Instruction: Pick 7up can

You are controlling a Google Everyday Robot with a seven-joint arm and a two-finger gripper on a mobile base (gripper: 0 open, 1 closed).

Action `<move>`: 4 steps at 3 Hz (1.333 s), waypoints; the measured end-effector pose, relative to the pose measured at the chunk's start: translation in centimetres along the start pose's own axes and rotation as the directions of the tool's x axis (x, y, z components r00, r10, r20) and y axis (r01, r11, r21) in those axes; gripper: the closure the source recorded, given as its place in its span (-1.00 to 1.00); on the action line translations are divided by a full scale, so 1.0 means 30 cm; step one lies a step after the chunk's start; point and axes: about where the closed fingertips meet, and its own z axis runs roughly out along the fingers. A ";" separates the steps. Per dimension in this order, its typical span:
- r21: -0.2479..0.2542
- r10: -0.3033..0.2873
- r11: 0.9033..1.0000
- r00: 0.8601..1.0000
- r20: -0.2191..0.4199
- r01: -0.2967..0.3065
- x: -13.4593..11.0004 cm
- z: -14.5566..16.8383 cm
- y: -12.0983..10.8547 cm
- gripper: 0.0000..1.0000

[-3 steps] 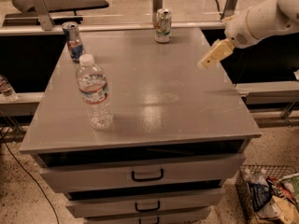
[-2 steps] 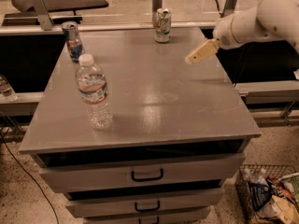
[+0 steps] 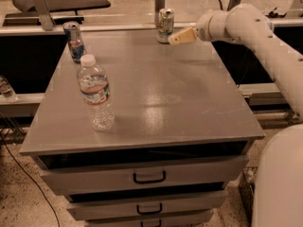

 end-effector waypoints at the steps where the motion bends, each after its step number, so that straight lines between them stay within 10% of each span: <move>1: 0.008 0.096 0.995 0.991 0.096 -0.097 -0.091 0.112 -0.016 -1.00; 3: -0.047 0.224 0.974 0.970 0.096 -0.220 -0.167 0.284 0.052 -0.98; 4: -0.020 0.258 0.966 0.963 0.072 -0.258 -0.126 0.334 0.045 -0.52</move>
Offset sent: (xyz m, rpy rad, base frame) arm 0.0914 0.0858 0.0311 0.3194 0.0244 0.0408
